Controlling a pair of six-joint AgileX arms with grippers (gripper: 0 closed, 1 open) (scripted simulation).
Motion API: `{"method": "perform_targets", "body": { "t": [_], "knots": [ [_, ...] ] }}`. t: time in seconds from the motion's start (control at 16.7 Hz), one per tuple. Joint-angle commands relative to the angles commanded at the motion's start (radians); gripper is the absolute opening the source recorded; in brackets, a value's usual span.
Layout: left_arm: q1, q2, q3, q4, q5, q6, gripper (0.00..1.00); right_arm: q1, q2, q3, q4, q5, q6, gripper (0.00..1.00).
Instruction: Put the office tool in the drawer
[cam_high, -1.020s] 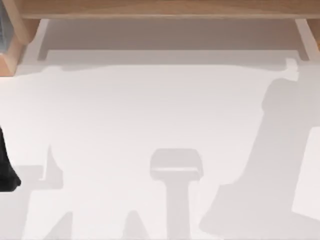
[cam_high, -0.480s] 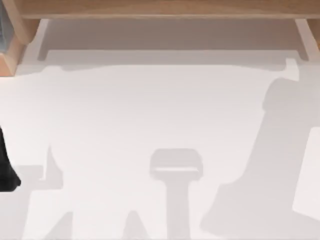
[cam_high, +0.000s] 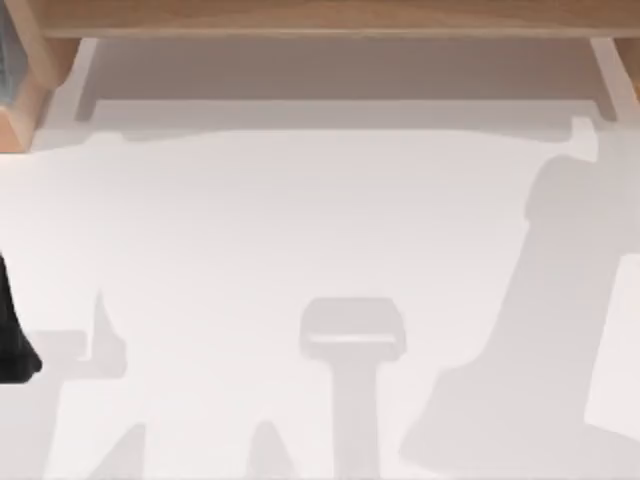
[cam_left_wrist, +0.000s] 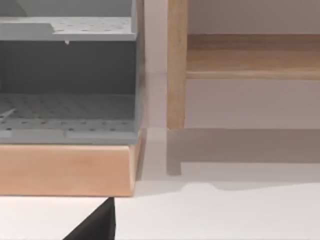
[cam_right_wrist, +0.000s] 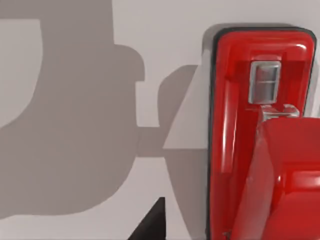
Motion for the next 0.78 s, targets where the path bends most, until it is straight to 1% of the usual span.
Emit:
{"method": "perform_targets", "body": {
  "t": [0.06,0.6,0.78],
  "knots": [
    [0.0,0.0,0.0,0.0,0.0,0.0,1.0,0.0,0.0,0.0,0.0,0.0,0.0,1.0],
    [0.0,0.0,0.0,0.0,0.0,0.0,1.0,-0.003,0.0,0.0,0.0,0.0,0.0,1.0],
    [0.0,0.0,0.0,0.0,0.0,0.0,1.0,-0.004,-0.048,-0.04,0.032,-0.012,-0.023,1.0]
  ]
}}
